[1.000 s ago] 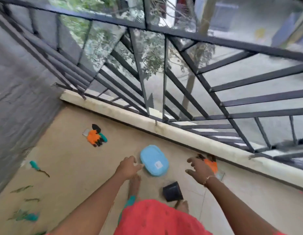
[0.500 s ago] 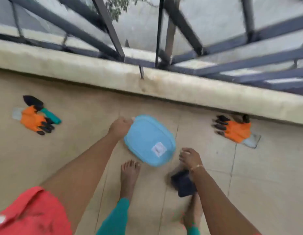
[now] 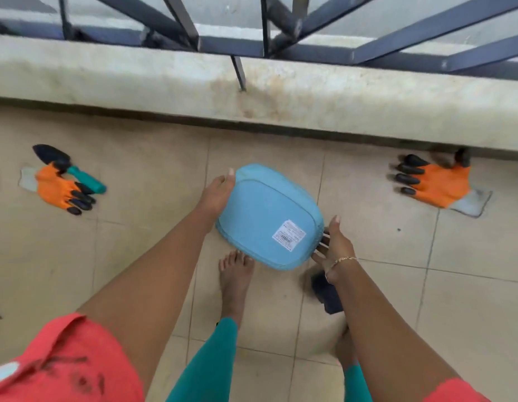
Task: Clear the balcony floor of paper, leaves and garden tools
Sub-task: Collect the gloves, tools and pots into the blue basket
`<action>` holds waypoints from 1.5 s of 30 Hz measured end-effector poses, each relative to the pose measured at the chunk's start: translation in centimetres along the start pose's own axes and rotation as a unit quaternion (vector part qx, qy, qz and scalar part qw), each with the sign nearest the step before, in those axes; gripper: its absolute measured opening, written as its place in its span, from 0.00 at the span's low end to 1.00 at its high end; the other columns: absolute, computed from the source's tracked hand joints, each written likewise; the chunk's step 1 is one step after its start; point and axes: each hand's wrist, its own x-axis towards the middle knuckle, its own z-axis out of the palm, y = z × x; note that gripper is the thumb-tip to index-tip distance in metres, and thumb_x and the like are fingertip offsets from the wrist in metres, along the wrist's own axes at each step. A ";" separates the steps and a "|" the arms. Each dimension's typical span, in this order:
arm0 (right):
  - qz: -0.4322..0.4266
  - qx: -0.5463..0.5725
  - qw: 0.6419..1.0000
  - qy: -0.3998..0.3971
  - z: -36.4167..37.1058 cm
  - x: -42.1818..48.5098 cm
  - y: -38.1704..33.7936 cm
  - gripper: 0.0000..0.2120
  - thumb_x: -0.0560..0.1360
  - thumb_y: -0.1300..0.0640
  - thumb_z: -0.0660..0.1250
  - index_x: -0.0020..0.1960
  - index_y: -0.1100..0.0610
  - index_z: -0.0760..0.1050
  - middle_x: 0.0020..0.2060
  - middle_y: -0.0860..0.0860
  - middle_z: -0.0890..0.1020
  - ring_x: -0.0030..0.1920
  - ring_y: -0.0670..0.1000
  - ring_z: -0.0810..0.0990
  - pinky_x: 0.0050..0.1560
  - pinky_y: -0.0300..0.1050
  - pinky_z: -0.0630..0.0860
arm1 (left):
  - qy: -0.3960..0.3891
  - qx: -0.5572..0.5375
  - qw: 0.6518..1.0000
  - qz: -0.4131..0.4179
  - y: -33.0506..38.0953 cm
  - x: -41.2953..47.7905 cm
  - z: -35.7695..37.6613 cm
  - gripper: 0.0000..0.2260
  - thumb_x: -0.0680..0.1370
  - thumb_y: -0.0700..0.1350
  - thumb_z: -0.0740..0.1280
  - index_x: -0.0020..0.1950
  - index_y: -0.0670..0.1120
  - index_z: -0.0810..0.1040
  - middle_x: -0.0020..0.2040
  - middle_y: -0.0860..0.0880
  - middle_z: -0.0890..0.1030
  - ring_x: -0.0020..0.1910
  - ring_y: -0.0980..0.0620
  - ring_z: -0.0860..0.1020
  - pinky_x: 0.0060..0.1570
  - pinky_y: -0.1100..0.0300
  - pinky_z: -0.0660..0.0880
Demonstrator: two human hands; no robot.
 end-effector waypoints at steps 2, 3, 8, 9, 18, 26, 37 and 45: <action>-0.007 0.012 1.000 -0.002 -0.8 -2.1 -0.8 0.26 0.78 0.38 0.52 0.57 0.59 0.73 0.51 0.54 0.79 0.50 0.53 0.78 0.43 0.45 0.76 | 0.074 -0.009 0.989 0.124 2.1 1.1 -2.1 0.13 0.71 0.47 0.69 0.52 0.56 0.69 0.37 0.50 0.82 0.36 0.49 0.81 0.40 0.55 0.78; -0.011 0.017 1.000 0.001 -1.3 -3.3 -1.3 0.26 0.78 0.38 0.52 0.55 0.59 0.74 0.48 0.53 0.79 0.49 0.53 0.78 0.44 0.45 0.76 | 0.051 -0.074 0.990 0.113 5.7 -1.0 -4.5 0.21 0.68 0.47 0.74 0.53 0.58 0.67 0.36 0.51 0.80 0.34 0.50 0.79 0.38 0.57 0.77; -0.031 0.031 0.999 0.028 -4.5 -10.6 -4.3 0.26 0.77 0.37 0.52 0.61 0.56 0.70 0.44 0.52 0.77 0.49 0.54 0.76 0.61 0.54 0.73 | -0.020 -0.172 0.983 0.068 19.6 -18.7 -14.5 0.22 0.77 0.63 0.56 0.56 0.45 0.72 0.53 0.49 0.75 0.50 0.51 0.73 0.43 0.55 0.68; -0.037 0.030 0.999 0.026 -5.2 -12.3 -4.8 0.25 0.77 0.36 0.52 0.61 0.55 0.70 0.44 0.53 0.77 0.47 0.54 0.77 0.60 0.54 0.73 | -0.024 -0.179 0.981 0.074 20.0 -20.4 -15.4 0.23 0.77 0.63 0.57 0.55 0.43 0.72 0.53 0.48 0.76 0.49 0.51 0.73 0.41 0.55 0.68; -0.092 0.037 0.995 -0.023 -11.7 -30.4 -8.4 0.29 0.75 0.34 0.54 0.54 0.59 0.75 0.41 0.58 0.78 0.41 0.54 0.77 0.40 0.46 0.75 | -0.064 -0.298 0.944 0.123 23.1 -37.2 -20.8 0.19 0.77 0.63 0.55 0.52 0.49 0.74 0.51 0.50 0.78 0.57 0.51 0.74 0.52 0.50 0.70; -0.184 0.073 0.980 -0.010 -17.1 -46.5 -8.5 0.16 0.74 0.42 0.62 0.46 0.55 0.75 0.40 0.56 0.77 0.41 0.53 0.76 0.43 0.47 0.75 | -0.194 -0.165 0.943 0.216 28.1 -51.5 -26.8 0.31 0.67 0.71 0.55 0.61 0.54 0.77 0.56 0.52 0.79 0.58 0.51 0.74 0.61 0.38 0.69; -0.260 0.266 0.926 0.071 -29.1 -55.3 -2.3 0.06 0.74 0.59 0.66 0.47 0.58 0.70 0.43 0.54 0.78 0.42 0.52 0.77 0.42 0.46 0.76 | -0.289 0.054 0.897 0.330 33.6 -62.6 -20.6 0.11 0.77 0.39 0.61 0.59 0.48 0.73 0.57 0.48 0.80 0.56 0.49 0.76 0.51 0.47 0.75; -0.225 0.346 0.900 0.140 -44.8 -54.5 5.3 0.07 0.72 0.69 0.64 0.49 0.62 0.71 0.43 0.57 0.78 0.40 0.52 0.77 0.36 0.44 0.75 | -0.330 0.119 0.867 0.354 31.9 -72.9 -4.9 0.18 0.70 0.33 0.62 0.54 0.51 0.74 0.50 0.48 0.80 0.50 0.47 0.77 0.47 0.48 0.78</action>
